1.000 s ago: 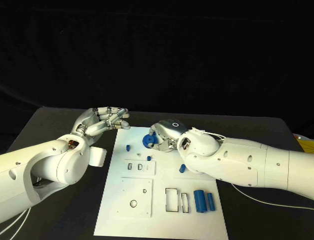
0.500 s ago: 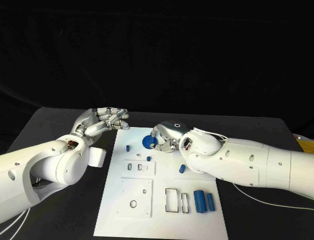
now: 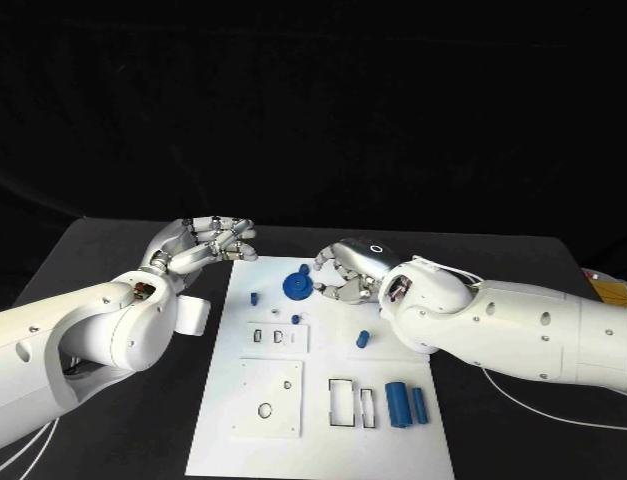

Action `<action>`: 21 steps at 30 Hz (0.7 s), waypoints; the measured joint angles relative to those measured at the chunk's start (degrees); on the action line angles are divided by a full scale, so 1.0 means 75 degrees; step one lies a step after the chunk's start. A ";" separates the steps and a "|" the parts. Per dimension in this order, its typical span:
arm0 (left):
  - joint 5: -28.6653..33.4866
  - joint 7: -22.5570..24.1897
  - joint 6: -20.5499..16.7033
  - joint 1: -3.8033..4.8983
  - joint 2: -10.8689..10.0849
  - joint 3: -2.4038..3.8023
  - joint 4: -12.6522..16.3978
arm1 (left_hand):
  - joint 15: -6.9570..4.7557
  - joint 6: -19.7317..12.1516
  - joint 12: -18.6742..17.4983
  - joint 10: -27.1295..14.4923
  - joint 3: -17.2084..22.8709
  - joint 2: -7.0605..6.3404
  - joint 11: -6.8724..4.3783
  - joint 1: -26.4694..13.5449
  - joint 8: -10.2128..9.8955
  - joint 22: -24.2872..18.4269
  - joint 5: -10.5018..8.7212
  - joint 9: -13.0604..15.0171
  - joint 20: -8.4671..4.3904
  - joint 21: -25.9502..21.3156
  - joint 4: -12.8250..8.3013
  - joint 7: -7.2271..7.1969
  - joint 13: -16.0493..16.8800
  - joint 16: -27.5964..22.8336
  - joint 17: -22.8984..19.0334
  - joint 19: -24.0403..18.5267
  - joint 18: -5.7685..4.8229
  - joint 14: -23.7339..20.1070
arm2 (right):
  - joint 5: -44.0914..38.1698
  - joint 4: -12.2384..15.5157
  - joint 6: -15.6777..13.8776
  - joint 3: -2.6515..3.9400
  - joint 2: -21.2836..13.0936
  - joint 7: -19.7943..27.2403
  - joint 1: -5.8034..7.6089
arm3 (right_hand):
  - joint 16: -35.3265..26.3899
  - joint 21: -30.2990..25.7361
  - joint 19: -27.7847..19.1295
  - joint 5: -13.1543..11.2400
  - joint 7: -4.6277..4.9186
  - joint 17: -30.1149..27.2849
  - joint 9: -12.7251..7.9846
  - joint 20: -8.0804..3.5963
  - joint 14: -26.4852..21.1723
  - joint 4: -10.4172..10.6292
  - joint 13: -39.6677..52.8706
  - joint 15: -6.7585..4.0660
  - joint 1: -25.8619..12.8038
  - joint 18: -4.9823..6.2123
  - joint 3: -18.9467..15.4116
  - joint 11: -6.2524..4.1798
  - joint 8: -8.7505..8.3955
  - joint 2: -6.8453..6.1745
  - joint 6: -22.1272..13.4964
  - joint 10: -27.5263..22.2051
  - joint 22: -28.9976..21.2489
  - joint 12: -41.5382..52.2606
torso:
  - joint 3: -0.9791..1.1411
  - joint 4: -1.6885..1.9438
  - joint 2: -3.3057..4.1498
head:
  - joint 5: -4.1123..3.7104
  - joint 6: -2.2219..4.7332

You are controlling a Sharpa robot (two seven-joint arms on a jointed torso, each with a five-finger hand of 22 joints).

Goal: Assemble the parts on the task board

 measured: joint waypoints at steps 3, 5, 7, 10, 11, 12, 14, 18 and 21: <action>0.0000 -0.0002 0.0004 -0.0001 -0.0011 0.0000 -0.0025 | 0.0025 0.0000 0.0000 0.0000 0.0000 0.0000 0.0000 0.0000 0.0000 0.0000 0.0000 0.0000 0.0000 0.0000 0.0000 0.0000 0.0000 0.0000 0.0000 0.0000 0.0001 -0.0025 | 0.0553 0.0328 -0.0289 0.0009 -0.0464 0.0373 0.0154 | 0.0000 0.0000 0.0000 0.0046 0.0000 0.0000 0.0000 0.0000 0.0000 -0.0072 0.0000 0.0000 0.0038 0.0001 0.0072 0.0000 0.0000 -0.0043 0.0000 0.0000 0.0000 0.0000 | 0.0009 -0.0032 -0.0012 | 0.0004 0.0015; -0.0001 -0.0003 0.0008 0.0000 -0.0022 0.0000 -0.0038 | 0.0016 0.0000 0.0000 0.0000 0.0000 -0.0002 0.0000 -0.0001 0.0000 0.0000 0.0000 0.0000 0.0014 0.0000 0.0000 0.0000 0.0001 0.0000 0.0000 -0.0024 0.0001 -0.0049 | 0.1063 0.0491 -0.0392 0.0023 -0.0830 0.0730 0.0276 | 0.0000 -0.0018 0.0000 -0.0115 0.0005 0.0000 0.0013 0.0000 0.0000 -0.0139 0.0000 0.0000 0.0197 0.0001 0.0139 0.0000 0.0000 -0.0056 0.0084 0.0000 0.0000 0.0000 | 0.0019 -0.0063 -0.0019 | 0.0013 0.0031; -0.0001 -0.0003 0.0012 0.0000 -0.0034 0.0000 -0.0052 | 0.0015 0.0000 0.0000 0.0000 0.0000 -0.0023 0.0000 -0.0023 0.0000 0.0000 0.0000 0.0000 -0.0003 0.0000 0.0000 0.0000 0.0009 0.0000 0.0000 -0.0082 0.0001 -0.0097 | 0.1488 0.0594 -0.0397 0.0028 -0.1149 0.1076 0.0345 | 0.0000 -0.0080 0.0000 -0.0396 -0.0003 0.0000 0.0019 0.0000 0.0000 -0.0200 0.0000 0.0000 0.0257 0.0000 0.0199 0.0000 0.0000 -0.0098 0.0114 0.0000 0.0000 0.0000 | 0.0029 -0.0095 -0.0026 | 0.0015 0.0040; -0.0002 -0.0004 0.0024 0.0000 -0.0042 0.0000 -0.0066 | 0.0015 0.0000 0.0000 0.0000 0.0000 -0.0031 0.0000 -0.0031 0.0000 0.0000 0.0000 0.0000 -0.0003 0.0000 0.0000 0.0000 0.0010 0.0000 -0.0001 -0.0082 0.0001 -0.0097 | 0.2076 0.0681 -0.0308 0.0023 -0.1617 0.1647 0.0393 | 0.0000 -0.0170 0.0000 -0.0749 -0.0035 -0.0001 0.0019 0.0000 0.0000 -0.0358 0.0000 0.0000 0.0431 0.0000 0.0199 0.0000 0.0001 -0.0155 0.0146 0.0000 -0.0001 0.0000 | 0.0043 -0.0146 -0.0041 | 0.0015 0.0058; -0.0002 -0.0004 0.0029 0.0000 -0.0043 0.0000 -0.0071 | 0.0032 0.0000 0.0000 0.0000 0.0000 -0.0032 0.0000 -0.0031 0.0000 0.0000 0.0000 0.0000 0.0017 0.0000 0.0000 0.0000 0.0010 0.0000 -0.0001 -0.0101 0.0001 -0.0113 | 0.2216 0.0698 -0.0253 0.0021 -0.1751 0.1808 0.0402 | 0.0000 -0.0171 0.0000 -0.0818 -0.0042 -0.0001 0.0019 0.0000 0.0000 -0.0396 0.0000 0.0000 0.0459 0.0000 0.0186 0.0000 -0.0026 -0.0183 0.0153 0.0000 -0.0001 0.0000 | 0.0049 -0.0160 -0.0045 | 0.0015 0.0062; -0.0002 -0.0004 0.0034 0.0000 -0.0043 0.0000 -0.0078 | 0.0037 0.0000 0.0000 0.0017 0.0000 -0.0032 0.0017 -0.0031 0.0000 0.0000 0.0000 0.0000 0.0025 0.0000 0.0000 0.0000 0.0012 -0.0018 -0.0001 -0.0109 0.0001 -0.0128 | 0.2345 0.0703 -0.0189 0.0020 -0.1881 0.1960 0.0409 | 0.0000 -0.0170 0.0000 -0.0877 -0.0042 -0.0001 0.0019 0.0000 0.0000 -0.0403 0.0000 0.0000 0.0466 0.0000 0.0180 0.0000 -0.0026 -0.0190 0.0152 0.0000 -0.0001 0.0000 | 0.0057 -0.0174 -0.0048 | 0.0015 0.0067; -0.0002 -0.0004 0.0044 0.0000 -0.0042 0.0000 -0.0083 | 0.0014 0.0000 0.0000 0.0028 0.0000 -0.0031 0.0028 -0.0031 0.0000 0.0000 0.0000 0.0000 0.0025 0.0000 0.0000 0.0000 0.0022 -0.0030 0.0005 -0.0109 0.0001 -0.0151 | 0.2514 0.0704 -0.0080 0.0018 -0.2078 0.2178 0.0414 | 0.0000 -0.0202 0.0000 -0.0996 -0.0049 -0.0001 0.0019 0.0000 0.0000 -0.0449 0.0000 0.0000 0.0529 0.0000 0.0134 -0.0006 -0.0026 -0.0253 0.0159 -0.0006 -0.0001 0.0000 | 0.0070 -0.0190 -0.0053 | 0.0010 0.0070; -0.0003 -0.0004 0.0079 0.0000 -0.0036 -0.0001 -0.0093 | 0.0014 0.0000 0.0000 0.0113 0.0043 -0.0031 0.0002 -0.0031 0.0000 0.0000 0.0000 0.0000 0.0026 0.0000 0.0000 0.0000 0.0043 -0.0030 0.0018 -0.0165 0.0002 -0.0151 | 0.2787 0.0674 0.0188 0.0011 -0.2475 0.2596 0.0394 | 0.0000 -0.0202 0.0000 -0.1108 -0.0068 -0.0001 0.0019 0.0000 0.0000 -0.0510 0.0000 0.0000 0.0579 0.0001 0.0115 -0.0027 -0.0026 -0.0303 0.0178 -0.0028 -0.0001 0.0000 | 0.0099 -0.0221 -0.0062 | -0.0011 0.0052; -0.0005 -0.0004 0.0103 0.0000 -0.0033 -0.0001 -0.0105 | 0.0014 0.0000 0.0000 0.0169 0.0043 -0.0031 0.0003 -0.0031 0.0000 0.0004 0.0000 0.0000 0.0026 0.0000 0.0000 0.0000 0.0051 -0.0030 0.0027 -0.0165 0.0002 -0.0151 | 0.2873 0.0575 0.0337 0.0003 -0.2711 0.2799 0.0344 | 0.0000 -0.0229 0.0000 -0.1108 -0.0068 -0.0001 0.0019 0.0000 0.0000 -0.0536 0.0000 0.0000 0.0578 0.0000 0.0089 -0.0027 -0.0086 -0.0302 0.0178 -0.0028 -0.0002 0.0000 | 0.0119 -0.0245 -0.0062 | -0.0027 0.0041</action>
